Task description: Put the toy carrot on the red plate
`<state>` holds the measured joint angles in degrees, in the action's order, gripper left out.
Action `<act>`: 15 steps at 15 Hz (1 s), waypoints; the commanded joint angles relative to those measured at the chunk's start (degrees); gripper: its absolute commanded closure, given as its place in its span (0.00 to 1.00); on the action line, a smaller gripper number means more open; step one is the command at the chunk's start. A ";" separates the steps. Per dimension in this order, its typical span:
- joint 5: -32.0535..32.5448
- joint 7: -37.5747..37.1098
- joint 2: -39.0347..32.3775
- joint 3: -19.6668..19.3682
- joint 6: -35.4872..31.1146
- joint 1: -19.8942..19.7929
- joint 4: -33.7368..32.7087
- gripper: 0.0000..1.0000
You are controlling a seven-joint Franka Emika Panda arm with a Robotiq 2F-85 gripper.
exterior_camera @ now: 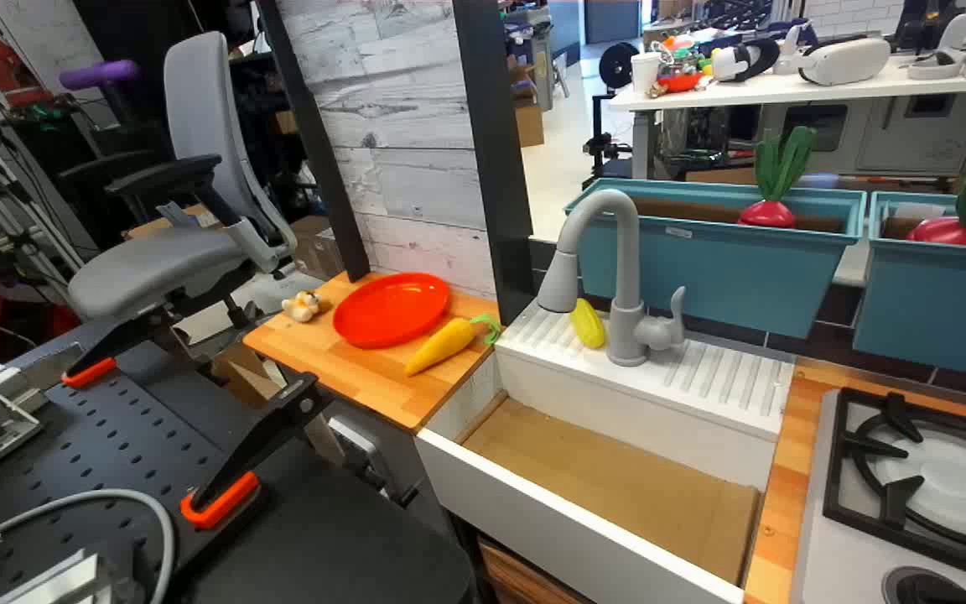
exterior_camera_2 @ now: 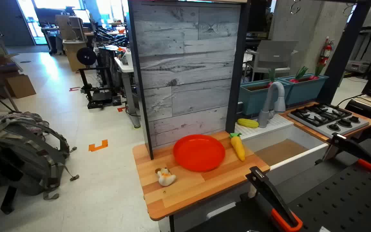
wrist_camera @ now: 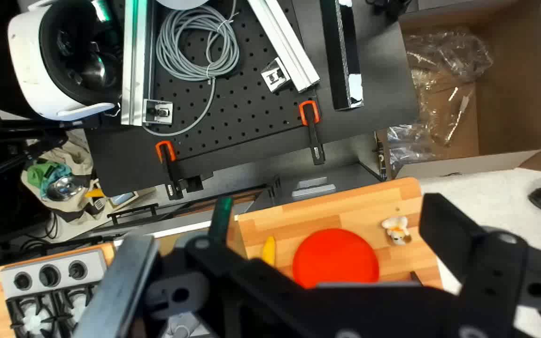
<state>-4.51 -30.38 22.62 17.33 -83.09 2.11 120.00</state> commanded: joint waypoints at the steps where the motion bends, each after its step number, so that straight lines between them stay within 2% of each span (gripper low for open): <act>1: 0.31 -0.36 -0.20 -0.91 0.11 1.12 -0.19 0.00; 10: 0.31 -0.36 -0.20 -0.91 0.11 1.12 -0.21 0.00; 15: -0.13 0.29 -1.65 -2.77 -1.17 0.23 1.89 0.00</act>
<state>-4.40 -30.38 22.35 16.41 -83.13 2.10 120.95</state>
